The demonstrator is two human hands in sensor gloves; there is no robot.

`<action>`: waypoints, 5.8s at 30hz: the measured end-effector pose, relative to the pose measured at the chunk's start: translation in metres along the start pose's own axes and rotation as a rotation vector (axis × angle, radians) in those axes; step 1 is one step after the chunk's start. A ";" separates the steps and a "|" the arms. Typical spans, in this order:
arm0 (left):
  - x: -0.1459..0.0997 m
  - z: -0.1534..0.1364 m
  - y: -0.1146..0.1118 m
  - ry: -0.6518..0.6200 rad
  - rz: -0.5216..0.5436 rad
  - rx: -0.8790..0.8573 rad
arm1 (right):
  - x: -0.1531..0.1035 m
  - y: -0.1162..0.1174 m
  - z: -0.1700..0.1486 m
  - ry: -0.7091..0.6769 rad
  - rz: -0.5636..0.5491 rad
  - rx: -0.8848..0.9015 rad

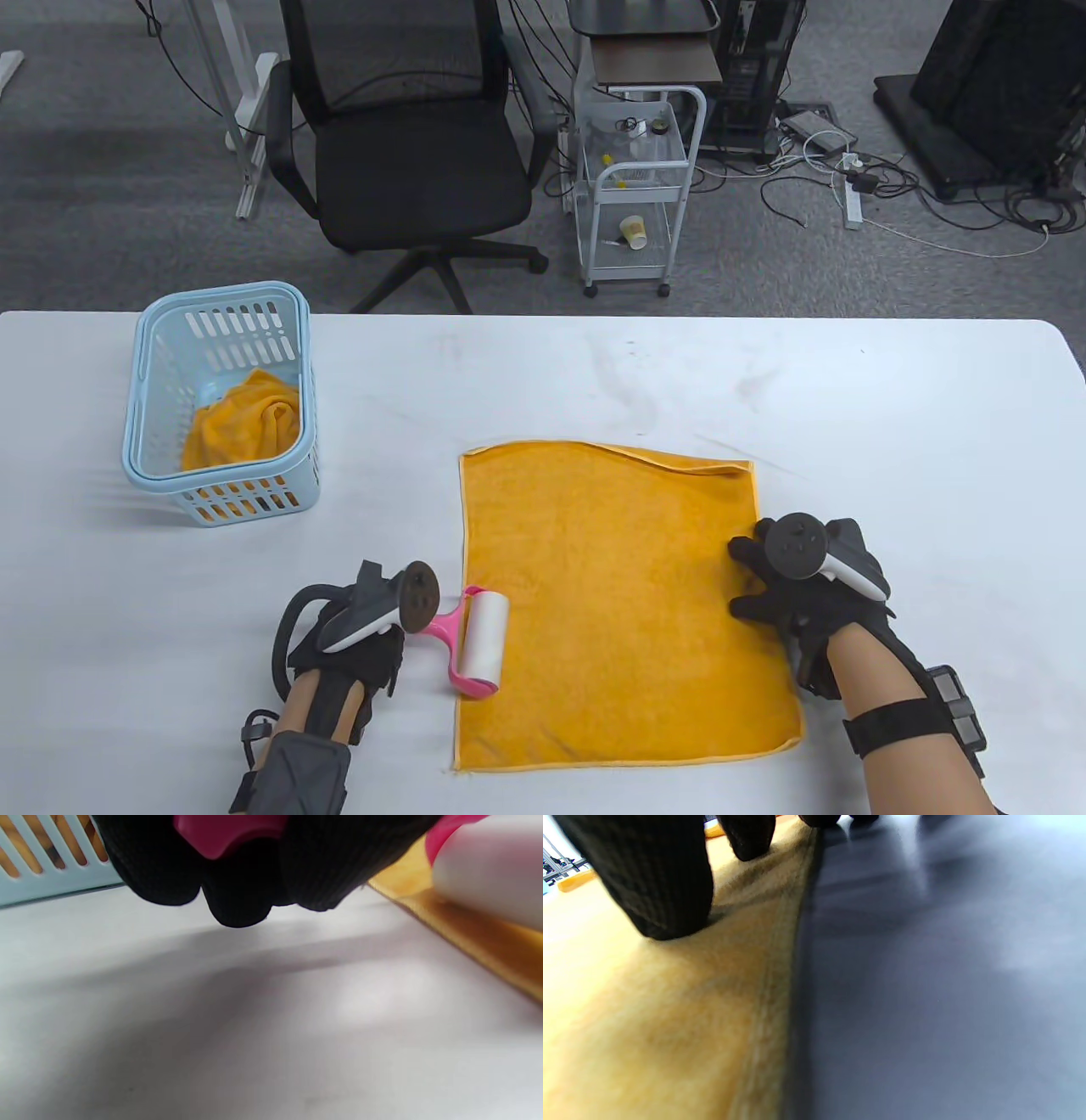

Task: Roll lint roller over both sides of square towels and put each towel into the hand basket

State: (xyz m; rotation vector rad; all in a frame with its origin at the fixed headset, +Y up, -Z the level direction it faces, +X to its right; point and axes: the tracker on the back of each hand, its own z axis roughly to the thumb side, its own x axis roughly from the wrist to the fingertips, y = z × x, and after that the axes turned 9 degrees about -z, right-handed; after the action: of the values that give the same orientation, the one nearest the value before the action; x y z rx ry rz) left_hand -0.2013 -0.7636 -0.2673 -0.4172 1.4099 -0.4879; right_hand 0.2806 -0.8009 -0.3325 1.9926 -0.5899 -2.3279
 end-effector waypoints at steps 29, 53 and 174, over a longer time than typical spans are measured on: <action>-0.011 -0.049 0.008 0.271 0.122 -0.178 | 0.000 0.000 -0.001 -0.015 0.032 0.013; 0.048 0.187 0.010 -0.214 -0.072 0.101 | -0.001 -0.007 -0.006 -0.012 -0.007 0.088; -0.033 0.133 0.048 -0.141 0.582 -0.020 | -0.065 -0.019 0.089 -0.015 -0.566 -0.094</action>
State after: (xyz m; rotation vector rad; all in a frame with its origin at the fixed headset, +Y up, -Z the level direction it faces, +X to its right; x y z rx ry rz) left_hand -0.0683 -0.7065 -0.2507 -0.0427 1.3243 0.0300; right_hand 0.2115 -0.7422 -0.2659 2.3297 0.1113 -2.5876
